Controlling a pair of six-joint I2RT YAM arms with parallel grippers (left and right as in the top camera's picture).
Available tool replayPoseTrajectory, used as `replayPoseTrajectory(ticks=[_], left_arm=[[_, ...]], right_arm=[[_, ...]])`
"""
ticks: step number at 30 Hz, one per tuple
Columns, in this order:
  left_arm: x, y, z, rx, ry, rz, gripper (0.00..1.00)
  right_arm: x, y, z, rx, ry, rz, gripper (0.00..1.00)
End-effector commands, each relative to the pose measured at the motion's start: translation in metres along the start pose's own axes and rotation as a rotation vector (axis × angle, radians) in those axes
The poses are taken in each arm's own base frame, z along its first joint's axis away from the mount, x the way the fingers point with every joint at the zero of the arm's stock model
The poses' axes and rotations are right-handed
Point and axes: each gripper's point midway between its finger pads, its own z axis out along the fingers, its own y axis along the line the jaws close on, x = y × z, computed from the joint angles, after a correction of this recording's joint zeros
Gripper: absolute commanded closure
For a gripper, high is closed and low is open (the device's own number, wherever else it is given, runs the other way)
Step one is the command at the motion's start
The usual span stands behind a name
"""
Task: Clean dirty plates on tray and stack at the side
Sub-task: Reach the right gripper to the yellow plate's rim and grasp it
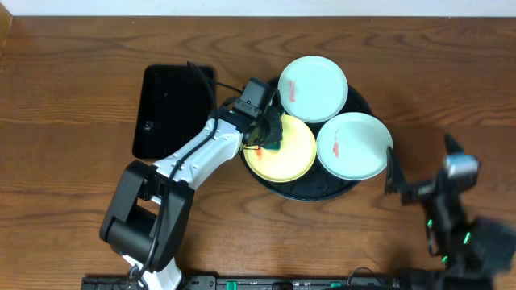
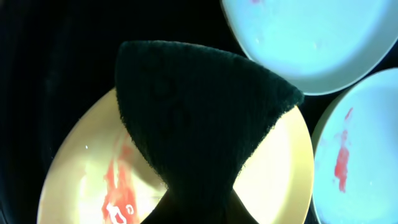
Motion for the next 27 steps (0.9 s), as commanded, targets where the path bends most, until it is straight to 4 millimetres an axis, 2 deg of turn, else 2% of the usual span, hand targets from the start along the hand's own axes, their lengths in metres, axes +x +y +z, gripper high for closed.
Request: replayPoseTrajectory(ticks=[1,5,7,9,11,13,15,18,21,24,27], left_arm=[[-0.001,0.002,0.001,-0.014,-0.010,-0.010,0.92],[-0.001,0.002,0.001,-0.014,-0.009,-0.011,0.92],[-0.001,0.002,0.001,-0.013,-0.009,-0.011,0.92],[-0.001,0.002,0.001,-0.013,-0.010,-0.014,0.92],[-0.001,0.002,0.001,-0.013,-0.010,-0.014,0.92],[-0.001,0.002,0.001,-0.013,-0.010,-0.014,0.92],[-0.001,0.002,0.001,-0.013,-0.010,-0.014,0.92],[-0.001,0.002,0.001,-0.013,-0.010,-0.014,0.92],[-0.001,0.002,0.001,-0.014,-0.009,-0.014,0.92],[-0.001,0.002,0.001,-0.013,-0.010,-0.014,0.92],[-0.002,0.001,0.001,-0.011,-0.013,-0.013,0.92]], right_arm=[[-0.020,0.004,0.028,-0.100,0.123,-0.043,0.01],[-0.047,0.051,0.056,-0.480,0.173,0.082,0.01],[-0.050,0.069,0.061,-0.640,0.204,0.187,0.01],[-0.060,0.085,0.064,-0.819,0.164,0.222,0.01],[-0.063,0.088,0.076,-0.887,0.138,0.245,0.01],[-0.056,0.074,0.105,-0.772,0.214,0.433,0.01],[-0.039,0.066,0.125,-0.670,0.279,0.533,0.01],[0.000,0.059,0.146,-0.497,0.436,0.596,0.01],[0.053,0.046,0.152,-0.224,0.732,0.508,0.01],[0.073,0.043,0.149,-0.080,0.921,0.386,0.01],[0.082,0.062,0.159,-0.072,0.978,0.312,0.01]])
